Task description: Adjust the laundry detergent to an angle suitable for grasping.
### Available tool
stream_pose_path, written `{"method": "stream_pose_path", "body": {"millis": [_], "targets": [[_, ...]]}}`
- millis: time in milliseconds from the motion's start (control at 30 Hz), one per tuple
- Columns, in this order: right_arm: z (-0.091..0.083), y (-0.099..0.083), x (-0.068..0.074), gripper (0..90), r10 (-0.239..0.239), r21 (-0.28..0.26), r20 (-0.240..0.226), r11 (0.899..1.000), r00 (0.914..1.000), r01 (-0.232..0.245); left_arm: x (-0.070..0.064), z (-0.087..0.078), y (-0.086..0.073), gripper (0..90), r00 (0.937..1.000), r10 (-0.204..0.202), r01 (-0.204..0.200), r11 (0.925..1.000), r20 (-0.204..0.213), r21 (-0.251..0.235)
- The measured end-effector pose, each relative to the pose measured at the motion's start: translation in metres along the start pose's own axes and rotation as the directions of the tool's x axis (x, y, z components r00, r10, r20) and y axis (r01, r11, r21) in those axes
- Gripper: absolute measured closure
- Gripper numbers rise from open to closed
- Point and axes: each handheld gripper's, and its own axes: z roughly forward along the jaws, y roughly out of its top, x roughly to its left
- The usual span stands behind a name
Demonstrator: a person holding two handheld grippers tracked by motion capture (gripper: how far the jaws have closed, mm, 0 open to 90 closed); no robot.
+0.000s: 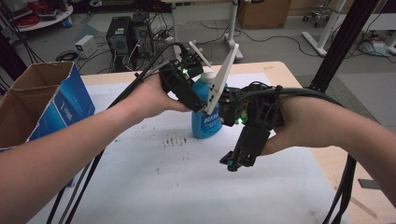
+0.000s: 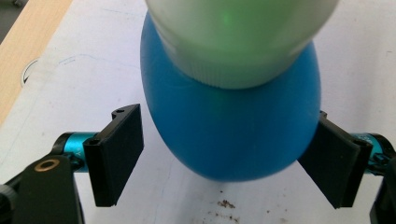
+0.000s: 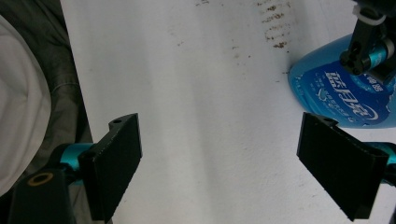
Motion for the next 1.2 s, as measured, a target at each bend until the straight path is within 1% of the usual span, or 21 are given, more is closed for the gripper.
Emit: {"method": "stream_pose_path", "body": {"millis": [167, 300, 433, 500, 600, 667, 767, 933, 1033, 1200], "targets": [[0.0, -0.001, 0.0, 13.2, 0.003, 0.0, 0.0, 1.0, 1.0, -0.003, 0.002, 0.003, 0.0, 19.0, 0.9998, -0.015, 0.015, 0.9999, -0.016, -0.007], [0.0, -0.001, 0.0, 13.2, 0.004, 0.001, 0.001, 1.0, 1.0, -0.004, 0.003, 0.006, 0.0, 19.4, 0.9995, -0.028, 0.028, 0.9996, -0.012, -0.011], [0.0, -0.001, -0.001, 13.2, 0.004, 0.002, 0.003, 1.0, 1.0, -0.004, 0.001, 0.008, 0.001, 19.5, 0.9997, -0.023, 0.023, 0.9997, -0.011, -0.007], [0.0, -0.002, 0.0, 13.2, 0.004, -0.002, 0.003, 1.0, 1.0, -0.004, 0.001, 0.008, 0.002, 21.9, 0.9996, -0.025, 0.025, 0.9996, -0.015, -0.012], [0.0, -0.002, 0.0, 13.2, 0.005, 0.001, 0.003, 1.0, 1.0, -0.005, 0.0, 0.008, 0.002, 22.0, 0.9992, -0.029, 0.028, 0.9994, -0.027, -0.018], [0.0, -0.002, 0.0, 13.2, 0.006, 0.0, 0.002, 1.0, 1.0, -0.006, 0.0, 0.009, 0.002, 24.8, 0.9993, -0.029, 0.028, 0.9994, -0.025, -0.018], [0.0, -0.002, 0.0, 13.2, 0.006, 0.0, 0.004, 1.0, 1.0, -0.006, 0.0, 0.01, 0.002, 25.5, 0.9993, -0.026, 0.026, 0.9996, -0.028, -0.013], [0.0, -0.003, -0.001, 13.2, 0.006, 0.001, 0.005, 1.0, 1.0, -0.006, 0.0, 0.01, 0.003, 29.6, 0.999, -0.04, 0.04, 0.9989, -0.021, -0.025], [0.0, -0.003, -0.001, 13.2, 0.009, 0.001, 0.005, 1.0, 0.9999, -0.009, 0.0, 0.011, 0.003, 31.3, 0.9988, -0.046, 0.045, 0.9987, -0.015, -0.025], [0.001, -0.003, -0.001, 13.2, 0.009, 0.001, 0.005, 1.0, 0.9999, -0.009, -0.001, 0.012, 0.003, 32.5, 0.9988, -0.047, 0.046, 0.9985, -0.017, -0.027]]}}
